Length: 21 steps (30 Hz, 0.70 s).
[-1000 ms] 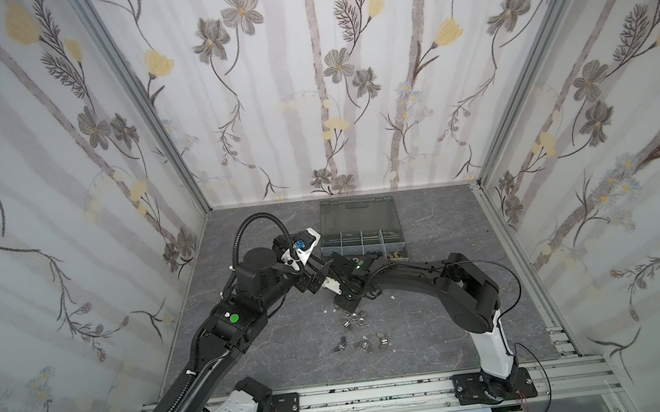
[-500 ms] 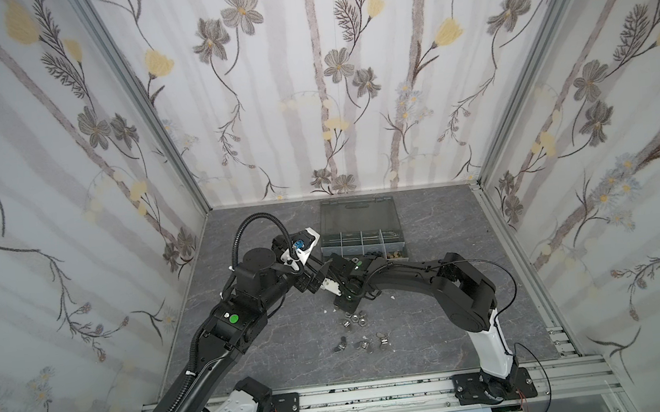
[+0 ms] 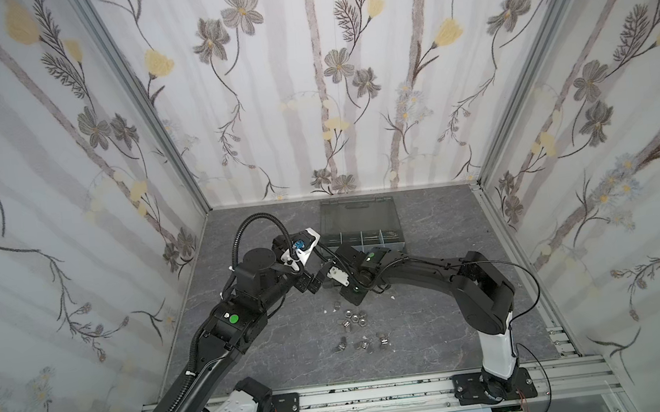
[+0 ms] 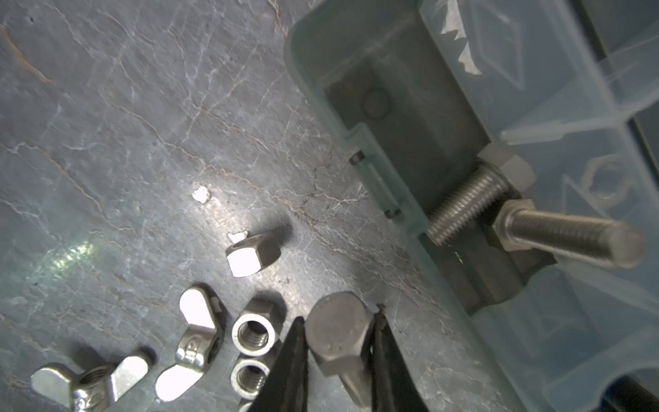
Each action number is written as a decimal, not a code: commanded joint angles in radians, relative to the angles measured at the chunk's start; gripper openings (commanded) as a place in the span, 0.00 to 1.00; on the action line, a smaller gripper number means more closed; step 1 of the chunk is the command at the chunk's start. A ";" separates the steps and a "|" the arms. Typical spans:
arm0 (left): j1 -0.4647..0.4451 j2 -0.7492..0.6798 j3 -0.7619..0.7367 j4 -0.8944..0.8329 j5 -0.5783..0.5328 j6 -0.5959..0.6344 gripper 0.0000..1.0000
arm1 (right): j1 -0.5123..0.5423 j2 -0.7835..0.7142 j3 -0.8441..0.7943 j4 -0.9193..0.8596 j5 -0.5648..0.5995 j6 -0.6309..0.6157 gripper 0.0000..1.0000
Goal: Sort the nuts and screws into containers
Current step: 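Carry the silver bolt over the silver-nut compartment with the right gripper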
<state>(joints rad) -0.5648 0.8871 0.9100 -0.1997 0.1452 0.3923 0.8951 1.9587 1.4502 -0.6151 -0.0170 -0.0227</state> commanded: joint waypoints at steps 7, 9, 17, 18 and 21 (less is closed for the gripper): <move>-0.001 -0.002 -0.008 0.028 0.016 0.005 1.00 | -0.068 -0.018 0.128 -0.044 0.017 0.043 0.11; -0.001 -0.001 -0.010 0.029 0.014 0.005 1.00 | -0.113 -0.002 0.148 -0.050 0.017 0.047 0.12; 0.000 -0.004 -0.005 0.024 0.014 0.005 1.00 | -0.134 0.063 0.200 -0.059 0.027 0.049 0.13; -0.001 -0.005 -0.004 0.022 0.013 0.006 1.00 | -0.134 0.066 0.202 -0.055 0.023 0.049 0.13; 0.000 -0.001 -0.003 0.022 0.011 0.006 1.00 | -0.134 0.072 0.202 -0.051 0.023 0.046 0.14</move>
<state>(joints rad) -0.5648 0.8856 0.9031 -0.1978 0.1509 0.3923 0.7628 2.0266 1.6440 -0.6693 0.0067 0.0219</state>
